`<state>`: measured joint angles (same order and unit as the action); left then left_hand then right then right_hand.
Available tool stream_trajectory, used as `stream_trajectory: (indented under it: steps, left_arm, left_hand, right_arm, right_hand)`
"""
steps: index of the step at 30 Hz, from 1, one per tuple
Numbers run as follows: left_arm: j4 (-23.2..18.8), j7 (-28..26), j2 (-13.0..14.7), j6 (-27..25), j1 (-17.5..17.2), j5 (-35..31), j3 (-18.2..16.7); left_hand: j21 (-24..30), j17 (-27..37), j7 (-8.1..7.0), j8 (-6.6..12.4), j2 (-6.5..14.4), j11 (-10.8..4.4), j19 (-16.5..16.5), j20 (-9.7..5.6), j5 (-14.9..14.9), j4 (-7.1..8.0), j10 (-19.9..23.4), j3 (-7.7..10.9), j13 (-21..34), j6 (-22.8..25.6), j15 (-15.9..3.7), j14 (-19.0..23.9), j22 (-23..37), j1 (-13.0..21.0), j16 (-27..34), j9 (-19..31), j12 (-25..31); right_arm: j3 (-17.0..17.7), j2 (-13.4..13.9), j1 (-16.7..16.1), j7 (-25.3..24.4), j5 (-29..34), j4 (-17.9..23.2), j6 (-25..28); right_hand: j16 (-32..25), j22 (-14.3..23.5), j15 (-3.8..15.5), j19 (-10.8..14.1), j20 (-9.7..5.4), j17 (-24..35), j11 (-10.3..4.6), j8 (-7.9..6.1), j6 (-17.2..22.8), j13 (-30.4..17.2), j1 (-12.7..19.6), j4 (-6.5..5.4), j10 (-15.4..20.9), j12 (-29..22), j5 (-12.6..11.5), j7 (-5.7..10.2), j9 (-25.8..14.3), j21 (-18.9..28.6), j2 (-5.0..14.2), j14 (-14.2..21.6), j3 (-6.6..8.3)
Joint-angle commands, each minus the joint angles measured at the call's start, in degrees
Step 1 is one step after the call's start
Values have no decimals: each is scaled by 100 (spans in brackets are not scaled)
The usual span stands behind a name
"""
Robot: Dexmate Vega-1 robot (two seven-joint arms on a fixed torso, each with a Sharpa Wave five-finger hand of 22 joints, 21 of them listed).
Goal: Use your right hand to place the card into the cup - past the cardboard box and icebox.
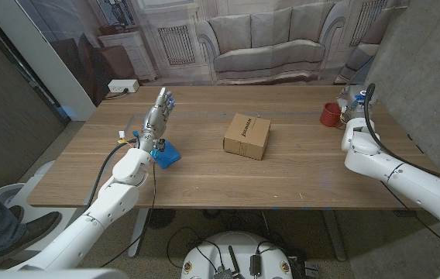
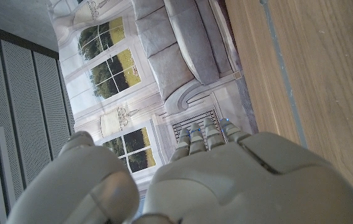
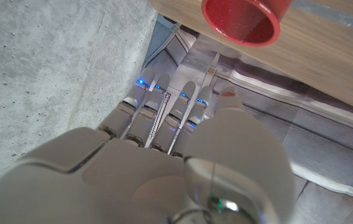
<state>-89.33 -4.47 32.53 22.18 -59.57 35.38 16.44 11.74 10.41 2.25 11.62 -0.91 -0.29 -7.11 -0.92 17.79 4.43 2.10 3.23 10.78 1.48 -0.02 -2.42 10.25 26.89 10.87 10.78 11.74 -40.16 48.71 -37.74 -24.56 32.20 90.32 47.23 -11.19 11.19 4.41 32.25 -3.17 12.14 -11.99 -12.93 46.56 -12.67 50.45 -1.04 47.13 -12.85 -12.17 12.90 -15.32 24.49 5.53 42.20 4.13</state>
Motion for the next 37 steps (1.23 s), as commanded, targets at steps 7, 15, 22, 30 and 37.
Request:
stream_trajectory:
  steps: [7,15,22,30,37]
  left_arm:
    - [-124,-8,48,-15,-40,-23,-5]
    - [-181,1,82,13,-104,-17,-36]
    - [-207,36,107,72,-171,0,-68]
    - [-359,1,198,26,-261,11,-140]
    - [-402,-26,202,79,-288,-15,-184]
  left_hand:
    - [-23,16,10,-15,37,2,-37,7,-23,0,3,-30,29,32,-10,-62,25,7,-6,10,12]
    - [-20,16,14,-15,39,3,-34,2,-25,1,-6,-38,29,31,-11,-62,26,10,-5,10,9]
    - [-20,16,10,-16,42,1,-35,3,-26,1,-4,-43,29,31,-5,-62,26,13,-5,10,10]
    - [-23,16,13,-17,44,0,-46,10,-28,1,-7,-50,29,29,-6,-63,27,16,-5,11,9]
    - [-24,16,5,-19,46,4,-53,13,-29,1,-9,-57,29,24,-7,-62,27,18,-4,11,8]
  right_arm:
    - [356,117,-297,-308,-54,490,-233]
    - [438,177,-372,-328,55,741,-232]
    - [506,179,-424,-331,145,882,-139]
    - [563,124,-424,-334,195,955,-103]
    - [575,96,-369,-327,228,934,-183]
  right_hand:
    - [-20,5,707,-25,-458,6,-4,-33,20,-23,-53,-52,7,-19,-15,-5,-6,-27,4,-25,8]
    - [-22,5,710,-25,-458,7,-2,-32,22,-22,-72,-63,10,-22,-13,-5,-2,-30,13,-23,5]
    - [-26,5,713,-25,-453,8,-2,-35,29,-22,-83,-70,14,-26,-11,-5,-2,-32,20,-18,4]
    - [-27,5,717,-23,-450,7,-1,-41,43,-23,-97,-78,23,-33,-9,-5,-1,-34,27,-17,2]
    - [-26,4,724,-20,-448,6,-3,-44,55,-22,-100,-80,28,-37,-8,-5,2,-35,37,-18,5]
